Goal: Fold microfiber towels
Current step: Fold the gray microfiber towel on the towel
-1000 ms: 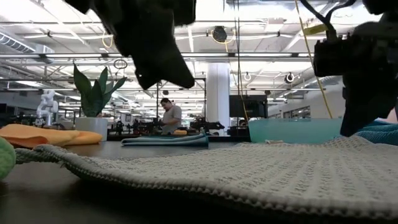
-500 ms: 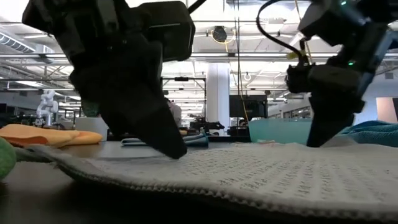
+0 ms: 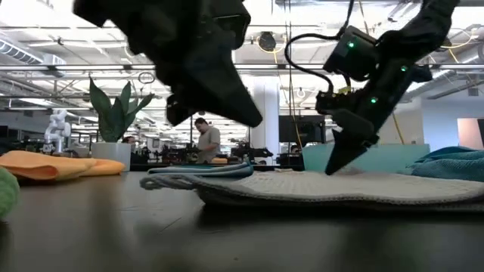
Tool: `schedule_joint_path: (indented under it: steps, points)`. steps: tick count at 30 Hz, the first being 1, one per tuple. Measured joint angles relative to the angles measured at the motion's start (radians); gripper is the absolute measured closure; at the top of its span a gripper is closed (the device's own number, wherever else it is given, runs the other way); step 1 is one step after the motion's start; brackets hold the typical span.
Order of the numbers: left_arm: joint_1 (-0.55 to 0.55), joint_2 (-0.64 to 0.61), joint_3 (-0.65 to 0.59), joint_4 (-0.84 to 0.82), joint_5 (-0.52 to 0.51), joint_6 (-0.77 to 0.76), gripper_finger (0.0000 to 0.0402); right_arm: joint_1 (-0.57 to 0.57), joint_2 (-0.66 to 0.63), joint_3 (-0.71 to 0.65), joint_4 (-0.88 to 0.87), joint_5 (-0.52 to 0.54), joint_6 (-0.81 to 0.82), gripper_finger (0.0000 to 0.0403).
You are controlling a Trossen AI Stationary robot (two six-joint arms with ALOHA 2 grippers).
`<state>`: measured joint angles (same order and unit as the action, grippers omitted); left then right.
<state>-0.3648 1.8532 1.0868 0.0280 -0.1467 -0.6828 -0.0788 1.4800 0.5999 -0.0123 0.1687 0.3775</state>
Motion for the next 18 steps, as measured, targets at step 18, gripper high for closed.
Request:
schedule_joint_path:
  steps: [18]
  points:
    - [-0.085, -0.001, 0.001, 0.061, 0.135, 0.546, 0.0386, 0.763, -0.151, 0.031, 0.058, 0.136, 0.292, 0.0403]
